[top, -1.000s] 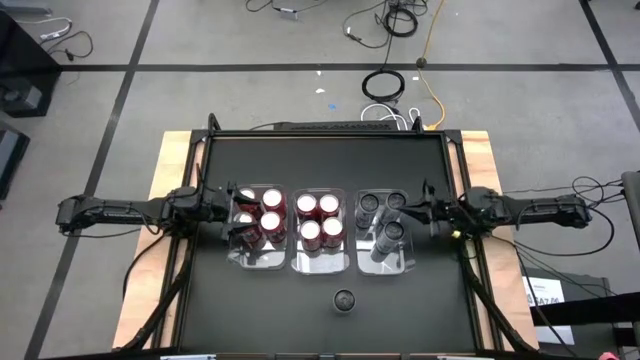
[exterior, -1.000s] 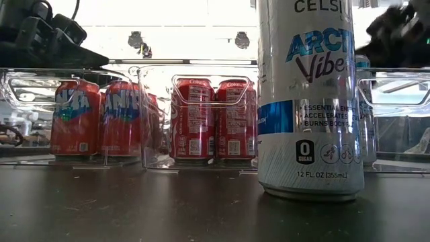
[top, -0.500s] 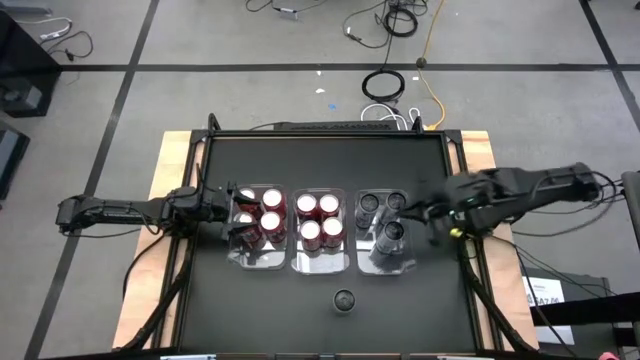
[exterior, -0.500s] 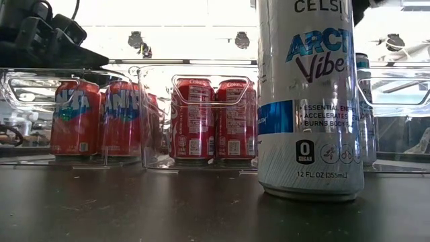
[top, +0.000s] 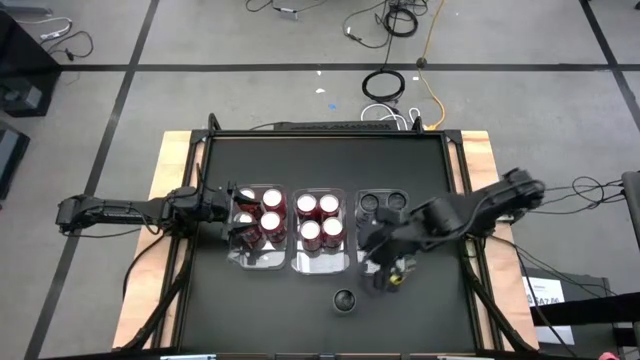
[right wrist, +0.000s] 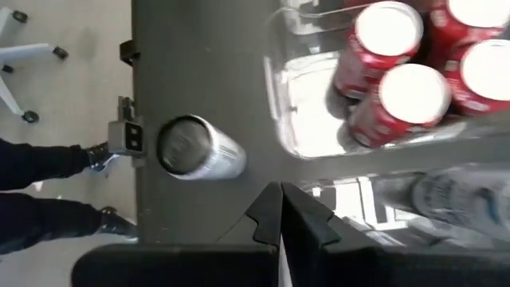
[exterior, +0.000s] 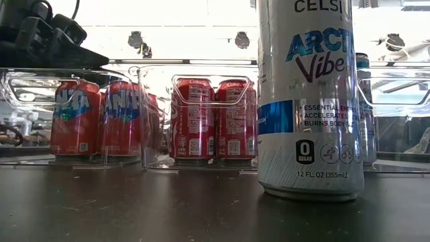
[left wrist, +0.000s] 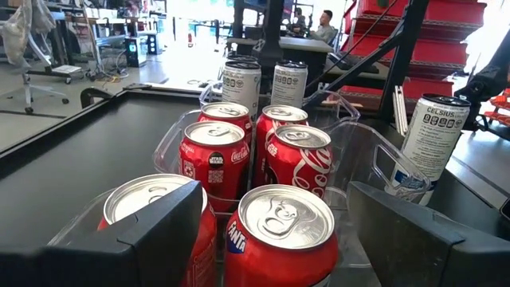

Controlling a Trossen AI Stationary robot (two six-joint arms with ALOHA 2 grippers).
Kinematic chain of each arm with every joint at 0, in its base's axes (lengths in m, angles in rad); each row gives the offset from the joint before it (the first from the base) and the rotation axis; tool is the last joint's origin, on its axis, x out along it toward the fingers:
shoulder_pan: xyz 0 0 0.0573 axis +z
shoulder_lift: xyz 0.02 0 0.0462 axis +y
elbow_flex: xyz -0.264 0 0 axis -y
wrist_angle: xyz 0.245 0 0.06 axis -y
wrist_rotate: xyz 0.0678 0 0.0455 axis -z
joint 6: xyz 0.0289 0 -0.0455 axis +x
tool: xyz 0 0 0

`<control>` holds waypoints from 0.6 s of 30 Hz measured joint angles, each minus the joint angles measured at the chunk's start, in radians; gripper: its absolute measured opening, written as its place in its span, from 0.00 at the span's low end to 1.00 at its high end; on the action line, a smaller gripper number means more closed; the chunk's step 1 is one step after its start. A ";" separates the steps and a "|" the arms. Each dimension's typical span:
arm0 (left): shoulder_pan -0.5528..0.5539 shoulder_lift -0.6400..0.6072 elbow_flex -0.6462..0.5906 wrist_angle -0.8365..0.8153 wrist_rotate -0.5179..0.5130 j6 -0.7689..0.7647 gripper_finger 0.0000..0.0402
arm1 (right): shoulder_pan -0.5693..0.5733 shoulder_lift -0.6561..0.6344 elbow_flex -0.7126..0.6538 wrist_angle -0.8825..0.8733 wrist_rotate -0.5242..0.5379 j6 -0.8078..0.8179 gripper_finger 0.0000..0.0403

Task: Sort soda cans
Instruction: Put the white blue soda can into the right transparent bin

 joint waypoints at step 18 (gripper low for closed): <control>0.000 0.000 0.000 0.000 0.000 0.000 0.80 | 0.023 0.345 0.237 -0.021 -0.089 0.246 0.20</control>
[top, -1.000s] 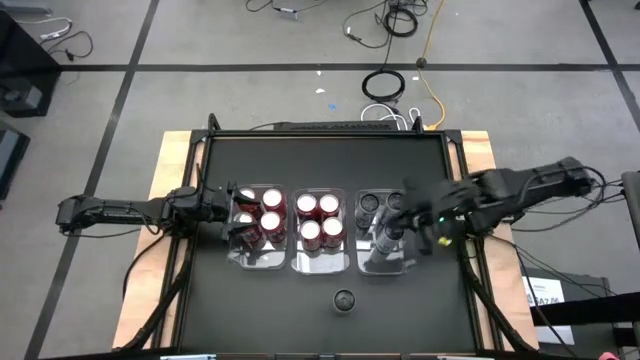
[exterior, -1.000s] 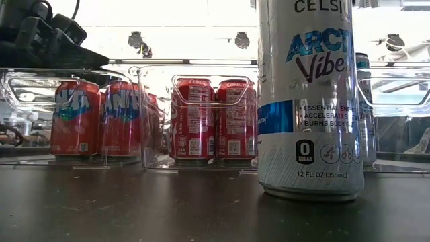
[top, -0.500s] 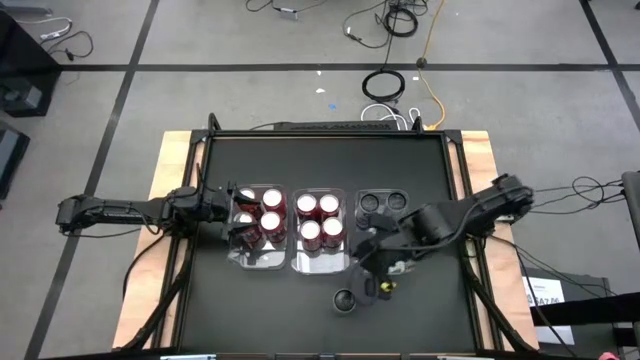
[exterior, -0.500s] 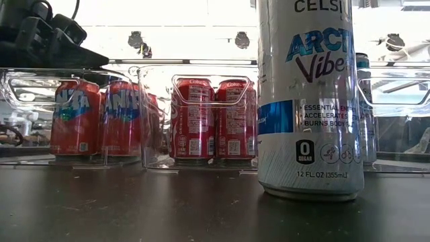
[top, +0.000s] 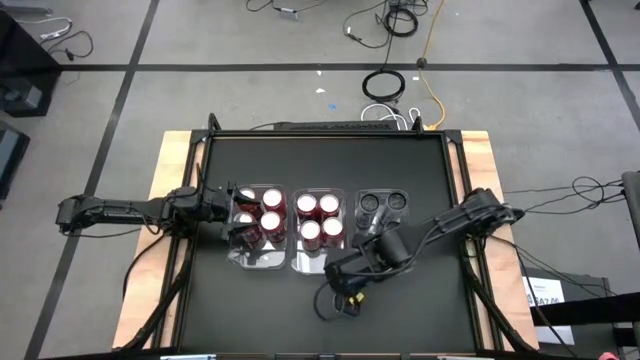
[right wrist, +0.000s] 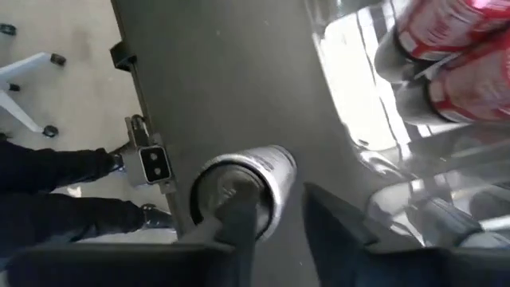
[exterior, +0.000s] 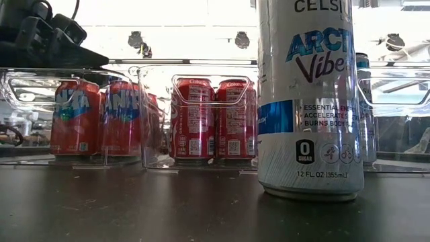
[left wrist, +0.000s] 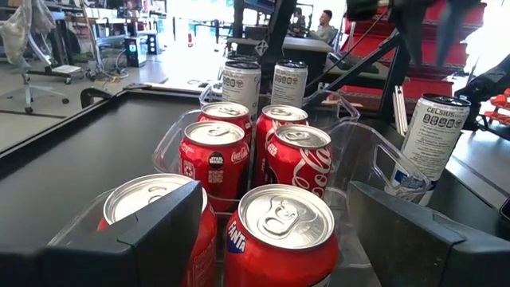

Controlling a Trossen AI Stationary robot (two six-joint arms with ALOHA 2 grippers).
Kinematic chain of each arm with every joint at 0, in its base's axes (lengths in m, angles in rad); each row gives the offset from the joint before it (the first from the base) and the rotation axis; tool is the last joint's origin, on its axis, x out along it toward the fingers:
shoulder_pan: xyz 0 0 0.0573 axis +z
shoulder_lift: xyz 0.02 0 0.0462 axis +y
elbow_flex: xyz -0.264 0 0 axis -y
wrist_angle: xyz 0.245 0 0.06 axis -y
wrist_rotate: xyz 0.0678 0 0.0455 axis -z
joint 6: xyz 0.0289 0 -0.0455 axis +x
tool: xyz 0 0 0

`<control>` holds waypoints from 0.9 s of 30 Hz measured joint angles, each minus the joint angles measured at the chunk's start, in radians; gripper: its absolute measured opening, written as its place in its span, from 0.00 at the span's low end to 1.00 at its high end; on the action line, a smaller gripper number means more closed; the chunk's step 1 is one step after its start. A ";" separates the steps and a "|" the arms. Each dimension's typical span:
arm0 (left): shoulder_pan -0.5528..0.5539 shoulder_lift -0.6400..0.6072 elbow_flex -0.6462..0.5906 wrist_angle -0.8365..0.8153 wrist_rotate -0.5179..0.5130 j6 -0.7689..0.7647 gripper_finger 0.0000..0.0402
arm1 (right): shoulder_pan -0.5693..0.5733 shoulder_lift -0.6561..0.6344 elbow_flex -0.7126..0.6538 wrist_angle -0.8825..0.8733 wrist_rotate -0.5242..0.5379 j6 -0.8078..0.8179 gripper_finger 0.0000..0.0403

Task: Sort soda cans
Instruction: Put the white blue soda can into the right transparent bin

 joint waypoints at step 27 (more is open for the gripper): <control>0.000 0.000 0.000 0.000 0.000 0.000 0.80 | 0.058 0.033 -0.001 0.106 0.006 -0.042 0.64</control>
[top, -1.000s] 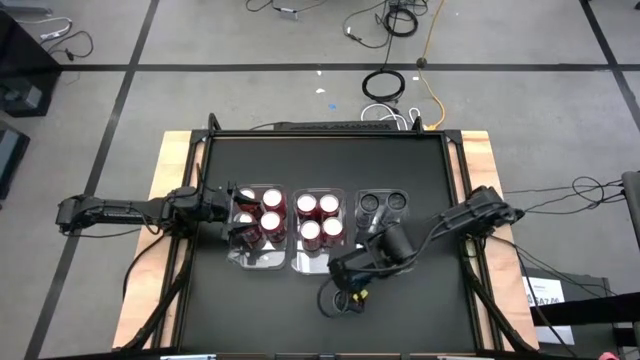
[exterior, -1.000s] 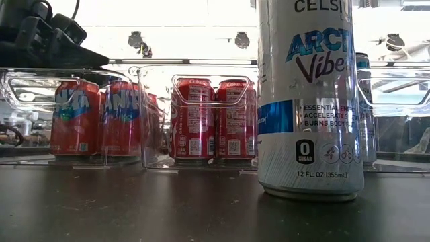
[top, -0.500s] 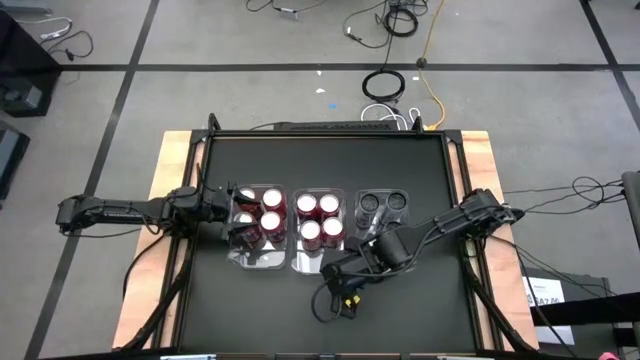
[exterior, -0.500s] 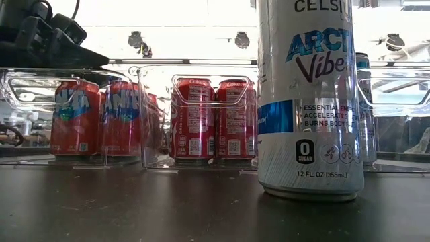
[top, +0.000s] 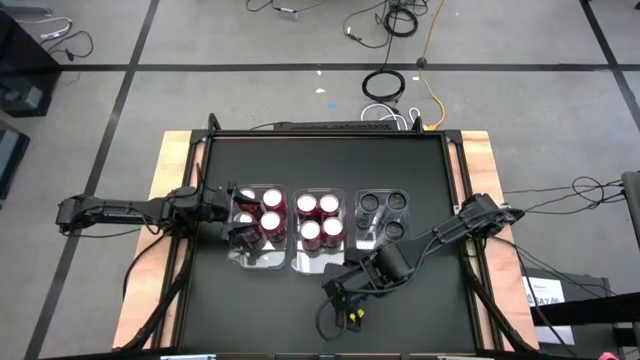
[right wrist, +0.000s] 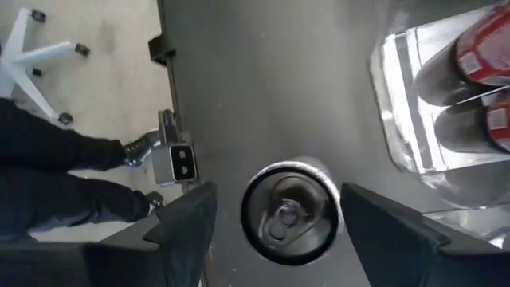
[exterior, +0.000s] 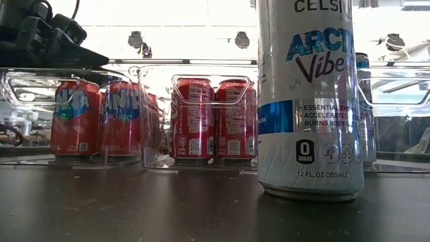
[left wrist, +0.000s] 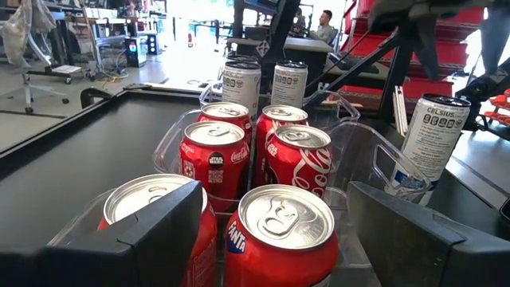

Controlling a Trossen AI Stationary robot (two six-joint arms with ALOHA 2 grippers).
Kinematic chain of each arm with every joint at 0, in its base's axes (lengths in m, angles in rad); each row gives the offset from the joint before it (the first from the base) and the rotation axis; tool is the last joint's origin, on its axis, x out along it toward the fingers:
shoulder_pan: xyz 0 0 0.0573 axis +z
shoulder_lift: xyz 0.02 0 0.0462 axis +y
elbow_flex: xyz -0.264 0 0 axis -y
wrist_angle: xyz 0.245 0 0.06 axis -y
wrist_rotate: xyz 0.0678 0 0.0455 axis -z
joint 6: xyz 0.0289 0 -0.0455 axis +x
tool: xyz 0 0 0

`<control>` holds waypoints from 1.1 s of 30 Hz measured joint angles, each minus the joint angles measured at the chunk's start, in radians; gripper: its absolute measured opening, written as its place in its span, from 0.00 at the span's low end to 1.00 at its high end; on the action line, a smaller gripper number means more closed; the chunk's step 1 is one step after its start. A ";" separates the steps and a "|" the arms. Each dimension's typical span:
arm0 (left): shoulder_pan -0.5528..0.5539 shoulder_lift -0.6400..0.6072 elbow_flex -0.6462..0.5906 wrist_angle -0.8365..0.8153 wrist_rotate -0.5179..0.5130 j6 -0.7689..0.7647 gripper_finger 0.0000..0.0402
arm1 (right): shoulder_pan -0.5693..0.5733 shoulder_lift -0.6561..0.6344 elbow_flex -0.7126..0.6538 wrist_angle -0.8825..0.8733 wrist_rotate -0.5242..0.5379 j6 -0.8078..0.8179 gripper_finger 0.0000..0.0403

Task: Sort soda cans
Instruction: Put the white blue soda can into the right transparent bin

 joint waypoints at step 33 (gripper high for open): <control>0.000 0.000 0.000 -0.003 0.000 0.000 0.80 | 0.035 0.021 -0.076 0.042 0.098 -0.119 0.64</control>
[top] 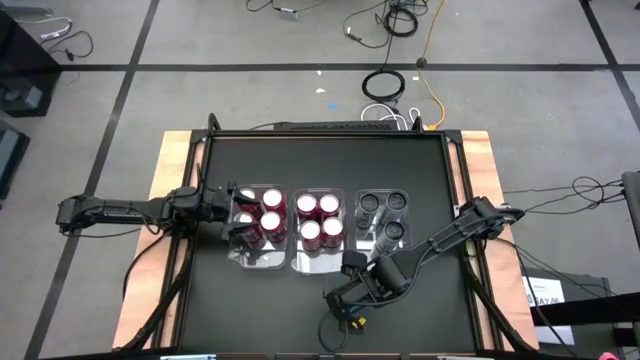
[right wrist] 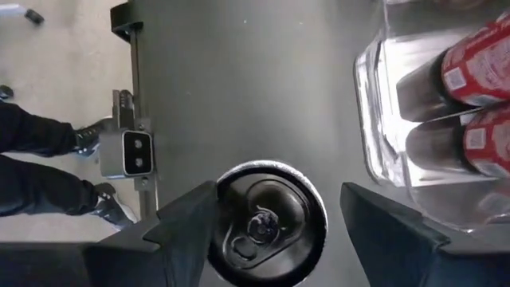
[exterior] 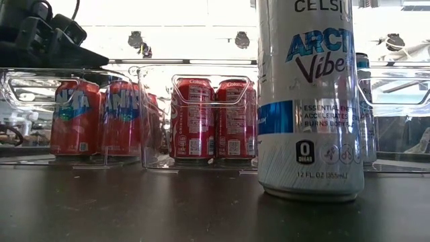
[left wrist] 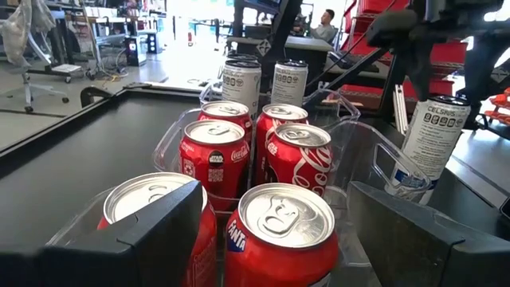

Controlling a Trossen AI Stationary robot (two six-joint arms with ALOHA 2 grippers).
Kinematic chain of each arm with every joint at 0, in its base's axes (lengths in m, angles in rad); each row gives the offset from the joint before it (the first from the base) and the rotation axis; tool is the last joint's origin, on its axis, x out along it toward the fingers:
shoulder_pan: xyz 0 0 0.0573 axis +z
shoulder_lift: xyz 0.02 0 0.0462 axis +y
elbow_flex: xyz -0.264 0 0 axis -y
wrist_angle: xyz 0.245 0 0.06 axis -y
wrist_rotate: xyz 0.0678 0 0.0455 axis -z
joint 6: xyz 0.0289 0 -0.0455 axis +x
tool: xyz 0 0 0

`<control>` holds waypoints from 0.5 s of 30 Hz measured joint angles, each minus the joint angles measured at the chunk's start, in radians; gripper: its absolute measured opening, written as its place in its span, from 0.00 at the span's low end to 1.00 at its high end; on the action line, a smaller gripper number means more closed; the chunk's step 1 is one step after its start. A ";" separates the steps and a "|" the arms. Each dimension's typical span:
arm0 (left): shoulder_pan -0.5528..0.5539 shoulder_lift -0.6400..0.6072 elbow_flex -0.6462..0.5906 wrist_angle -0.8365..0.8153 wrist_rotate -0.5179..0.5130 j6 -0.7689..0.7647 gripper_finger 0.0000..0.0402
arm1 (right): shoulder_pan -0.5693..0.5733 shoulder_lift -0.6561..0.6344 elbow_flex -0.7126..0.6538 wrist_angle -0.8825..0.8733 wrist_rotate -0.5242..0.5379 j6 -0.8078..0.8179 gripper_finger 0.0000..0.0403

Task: Sort soda cans
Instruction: Put the white blue soda can into the right transparent bin

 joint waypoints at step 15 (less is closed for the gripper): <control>0.000 0.000 0.000 0.002 0.000 0.000 0.80 | -0.007 0.001 0.002 0.006 -0.003 0.047 0.64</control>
